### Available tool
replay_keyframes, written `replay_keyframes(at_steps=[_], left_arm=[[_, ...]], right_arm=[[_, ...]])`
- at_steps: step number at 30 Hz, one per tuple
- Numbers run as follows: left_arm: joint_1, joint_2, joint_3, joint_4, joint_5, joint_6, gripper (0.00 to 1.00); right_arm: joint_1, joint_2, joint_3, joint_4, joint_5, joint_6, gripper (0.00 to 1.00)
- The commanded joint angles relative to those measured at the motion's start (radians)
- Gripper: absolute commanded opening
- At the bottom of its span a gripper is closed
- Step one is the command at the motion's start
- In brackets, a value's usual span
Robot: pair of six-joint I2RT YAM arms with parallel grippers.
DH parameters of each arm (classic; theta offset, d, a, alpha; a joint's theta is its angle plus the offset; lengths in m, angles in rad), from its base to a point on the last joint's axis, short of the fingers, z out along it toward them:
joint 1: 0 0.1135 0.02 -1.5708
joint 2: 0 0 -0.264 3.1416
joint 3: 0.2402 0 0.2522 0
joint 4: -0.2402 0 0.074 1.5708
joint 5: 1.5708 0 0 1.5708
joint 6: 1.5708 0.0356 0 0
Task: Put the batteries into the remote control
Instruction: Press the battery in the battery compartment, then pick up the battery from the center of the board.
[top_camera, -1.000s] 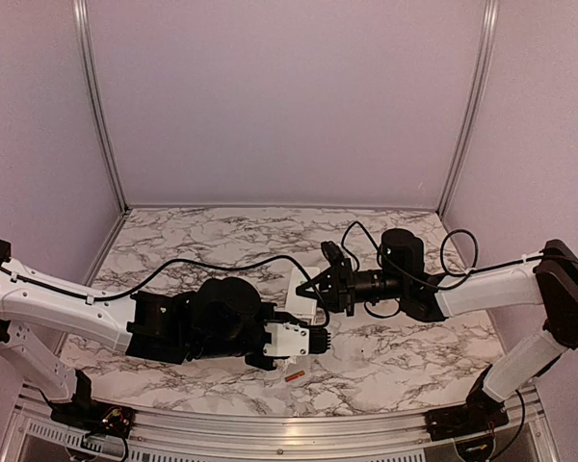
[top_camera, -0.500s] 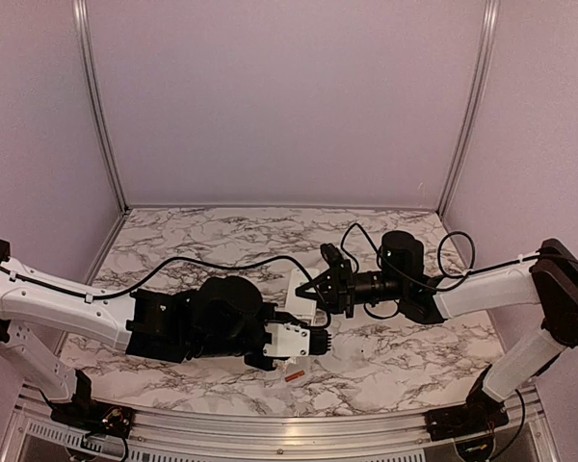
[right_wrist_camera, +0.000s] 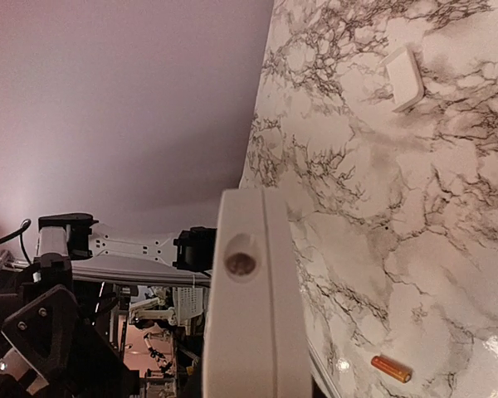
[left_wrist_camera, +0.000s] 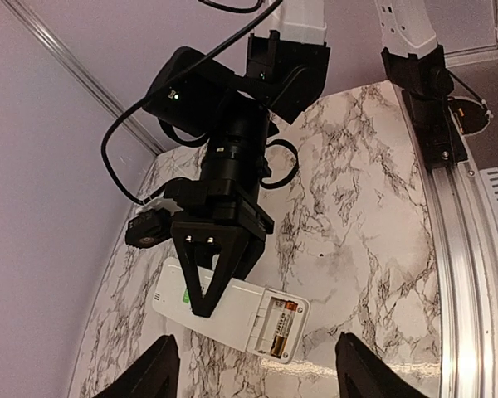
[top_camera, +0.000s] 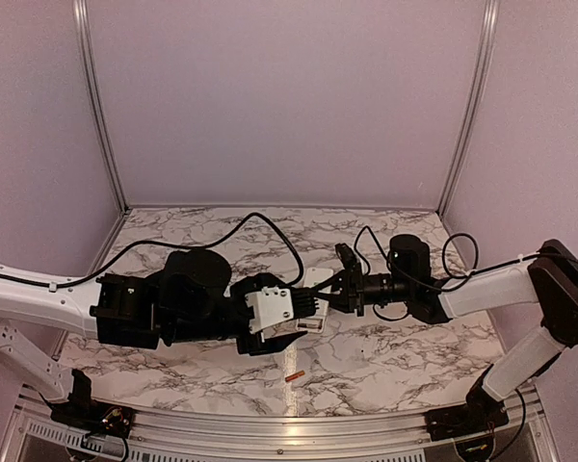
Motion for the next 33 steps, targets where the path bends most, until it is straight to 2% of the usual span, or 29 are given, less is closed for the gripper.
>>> replay_keyframes(at_steps=[1,5,9,13,19,22,33], left_arm=[[0.012,-0.051,0.000,-0.011,0.064,-0.163,0.67],[0.025,-0.050,-0.045,-0.061,0.114,-0.272,0.63],[0.057,-0.015,-0.066,-0.121,0.183,-0.374,0.53],[0.092,-0.001,-0.111,-0.094,0.255,-0.443,0.51],[0.097,0.114,-0.106,-0.092,0.321,-0.431,0.52],[0.096,0.211,-0.066,-0.103,0.312,-0.417,0.46],[0.091,0.399,0.019,-0.089,0.281,-0.374,0.34]], right_arm=[[-0.049,-0.044,-0.020,-0.036,0.018,-0.139,0.00],[-0.071,-0.105,-0.033,-0.093,0.035,-0.270,0.00],[-0.104,-0.165,-0.049,-0.144,0.021,-0.342,0.00],[-0.144,-0.231,-0.087,-0.142,-0.010,-0.365,0.00],[-0.162,-0.308,-0.147,-0.090,-0.045,-0.374,0.00],[-0.163,-0.335,-0.159,-0.072,-0.053,-0.374,0.00],[-0.164,-0.378,-0.146,-0.107,-0.064,-0.397,0.00]])
